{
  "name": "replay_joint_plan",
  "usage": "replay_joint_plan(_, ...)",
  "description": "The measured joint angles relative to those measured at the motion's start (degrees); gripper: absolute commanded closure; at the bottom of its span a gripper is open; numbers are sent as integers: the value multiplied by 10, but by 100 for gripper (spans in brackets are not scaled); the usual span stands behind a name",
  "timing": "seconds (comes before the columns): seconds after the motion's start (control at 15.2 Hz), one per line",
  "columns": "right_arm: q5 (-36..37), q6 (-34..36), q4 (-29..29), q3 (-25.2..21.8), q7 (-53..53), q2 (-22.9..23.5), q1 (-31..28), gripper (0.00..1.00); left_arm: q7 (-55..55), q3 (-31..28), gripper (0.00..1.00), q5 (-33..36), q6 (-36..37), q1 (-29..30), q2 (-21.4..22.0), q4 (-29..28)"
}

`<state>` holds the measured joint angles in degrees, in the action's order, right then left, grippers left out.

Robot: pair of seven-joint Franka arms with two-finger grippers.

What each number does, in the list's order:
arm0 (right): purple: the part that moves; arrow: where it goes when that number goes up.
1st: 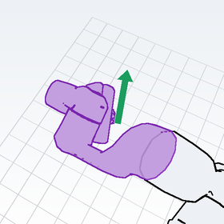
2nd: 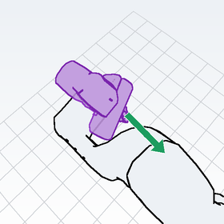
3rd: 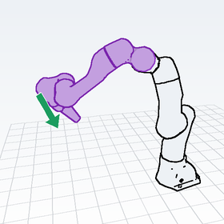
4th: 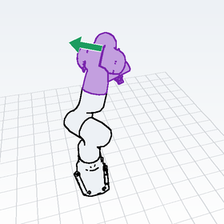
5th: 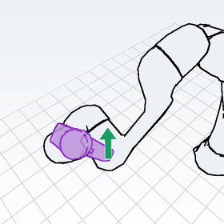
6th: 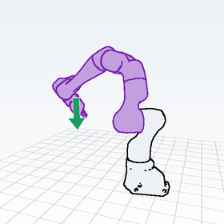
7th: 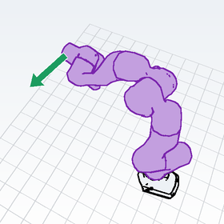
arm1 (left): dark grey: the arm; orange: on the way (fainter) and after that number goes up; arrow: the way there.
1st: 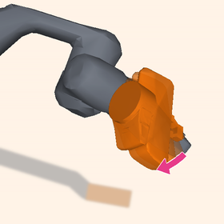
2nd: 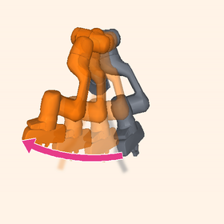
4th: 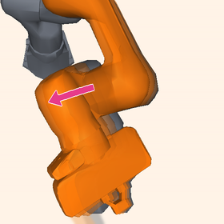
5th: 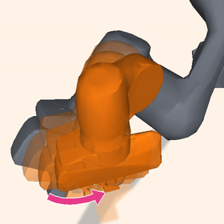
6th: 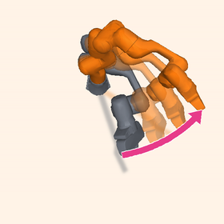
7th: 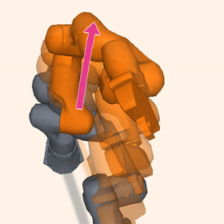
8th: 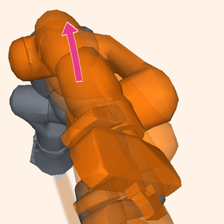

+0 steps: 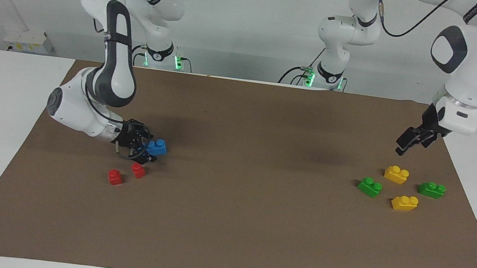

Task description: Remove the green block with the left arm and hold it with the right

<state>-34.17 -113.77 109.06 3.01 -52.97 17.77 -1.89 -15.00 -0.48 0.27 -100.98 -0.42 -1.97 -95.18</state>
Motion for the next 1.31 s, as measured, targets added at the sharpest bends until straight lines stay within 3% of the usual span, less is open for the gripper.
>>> replay_joint_plan(0.26, 3, 0, -3, -1, -4, -50, 0, 0, 72, 2, 0, 0, 86, -10, 7, 47)
replay_joint_plan(0.59, 57, 0, -29, -2, -1, -93, 0, 0, 96, 6, 0, 0, 131, -19, 19, 63)
replay_joint_plan(1.11, 255, 1, -64, -1, 79, -174, 0, 0, 103, 4, 0, 0, 138, -26, 36, 51)
replay_joint_plan(1.31, 291, 25, -63, -3, 120, -202, -4, 0, 94, 5, 0, 0, 136, -26, 39, 48)
